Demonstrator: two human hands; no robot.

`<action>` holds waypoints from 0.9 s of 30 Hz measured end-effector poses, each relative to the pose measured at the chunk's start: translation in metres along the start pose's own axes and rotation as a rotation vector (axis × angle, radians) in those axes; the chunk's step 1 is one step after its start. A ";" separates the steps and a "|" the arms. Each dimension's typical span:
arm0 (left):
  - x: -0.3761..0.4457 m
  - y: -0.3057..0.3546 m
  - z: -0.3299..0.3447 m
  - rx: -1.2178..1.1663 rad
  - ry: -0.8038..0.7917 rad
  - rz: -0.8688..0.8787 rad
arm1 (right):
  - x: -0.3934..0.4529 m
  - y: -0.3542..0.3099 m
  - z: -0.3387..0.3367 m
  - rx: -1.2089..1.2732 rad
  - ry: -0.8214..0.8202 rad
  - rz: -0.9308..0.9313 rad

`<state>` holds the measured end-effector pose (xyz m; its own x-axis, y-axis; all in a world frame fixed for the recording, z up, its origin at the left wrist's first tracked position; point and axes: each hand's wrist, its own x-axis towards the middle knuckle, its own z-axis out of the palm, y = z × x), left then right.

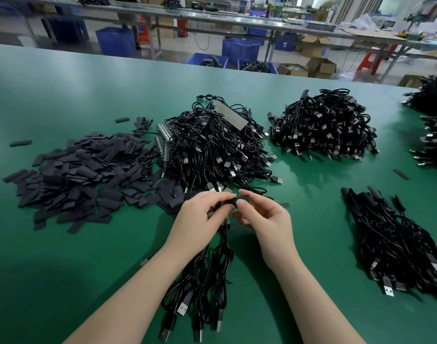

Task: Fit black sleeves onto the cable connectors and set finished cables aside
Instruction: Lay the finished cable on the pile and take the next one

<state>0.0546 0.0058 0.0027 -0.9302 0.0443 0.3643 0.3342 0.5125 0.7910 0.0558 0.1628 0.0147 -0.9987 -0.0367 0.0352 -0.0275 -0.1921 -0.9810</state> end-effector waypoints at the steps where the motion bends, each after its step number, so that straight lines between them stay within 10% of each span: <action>1: 0.000 0.000 0.000 -0.010 -0.007 -0.002 | 0.000 0.000 0.000 -0.016 0.007 -0.010; 27: -0.001 0.002 -0.001 -0.025 -0.017 -0.081 | 0.005 0.004 -0.007 -0.125 0.189 -0.031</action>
<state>0.0567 0.0063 0.0040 -0.9567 0.0178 0.2904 0.2611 0.4932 0.8298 0.0502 0.1689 0.0092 -0.9873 0.1535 0.0406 -0.0514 -0.0670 -0.9964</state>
